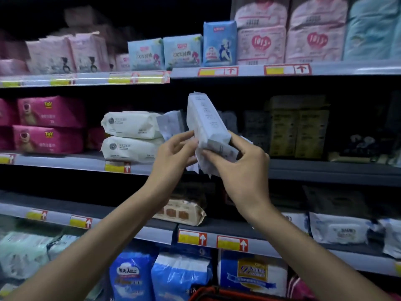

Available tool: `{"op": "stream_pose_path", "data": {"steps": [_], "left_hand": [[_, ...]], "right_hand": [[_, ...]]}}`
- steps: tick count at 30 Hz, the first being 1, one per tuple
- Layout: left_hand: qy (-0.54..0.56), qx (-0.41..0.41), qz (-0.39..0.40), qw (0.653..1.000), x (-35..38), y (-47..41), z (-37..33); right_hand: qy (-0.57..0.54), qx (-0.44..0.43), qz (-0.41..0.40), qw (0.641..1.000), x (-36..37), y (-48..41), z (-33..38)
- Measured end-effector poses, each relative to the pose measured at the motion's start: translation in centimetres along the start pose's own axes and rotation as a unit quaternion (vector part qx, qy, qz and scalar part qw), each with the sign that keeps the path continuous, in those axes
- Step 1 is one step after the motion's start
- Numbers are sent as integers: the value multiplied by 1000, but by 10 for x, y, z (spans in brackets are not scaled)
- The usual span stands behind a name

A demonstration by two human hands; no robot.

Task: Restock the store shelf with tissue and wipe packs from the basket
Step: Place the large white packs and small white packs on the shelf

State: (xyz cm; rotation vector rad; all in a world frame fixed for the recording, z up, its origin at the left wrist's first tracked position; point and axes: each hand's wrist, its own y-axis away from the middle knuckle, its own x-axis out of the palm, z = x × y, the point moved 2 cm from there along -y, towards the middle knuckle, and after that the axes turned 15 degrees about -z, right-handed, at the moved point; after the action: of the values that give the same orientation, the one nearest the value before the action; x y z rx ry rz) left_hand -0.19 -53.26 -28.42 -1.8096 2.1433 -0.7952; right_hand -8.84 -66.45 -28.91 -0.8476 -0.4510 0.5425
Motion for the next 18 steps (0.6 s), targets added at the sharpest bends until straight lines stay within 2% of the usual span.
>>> {"op": "stream_pose_path", "data": {"steps": [3, 8, 13, 18], "left_hand": [[-25, 26, -4, 999, -5, -17, -5], [-147, 102, -16, 984, -13, -42, -2], [-144, 83, -16, 986, -13, -59, 6], [-171, 97, -23, 980, -9, -68, 15]], "right_hand": [[9, -2, -28, 1000, 27, -15, -3], [70, -34, -56, 995, 61, -27, -12], [96, -38, -79, 991, 84, -36, -24], [123, -31, -77, 989, 108, -53, -30]]}}
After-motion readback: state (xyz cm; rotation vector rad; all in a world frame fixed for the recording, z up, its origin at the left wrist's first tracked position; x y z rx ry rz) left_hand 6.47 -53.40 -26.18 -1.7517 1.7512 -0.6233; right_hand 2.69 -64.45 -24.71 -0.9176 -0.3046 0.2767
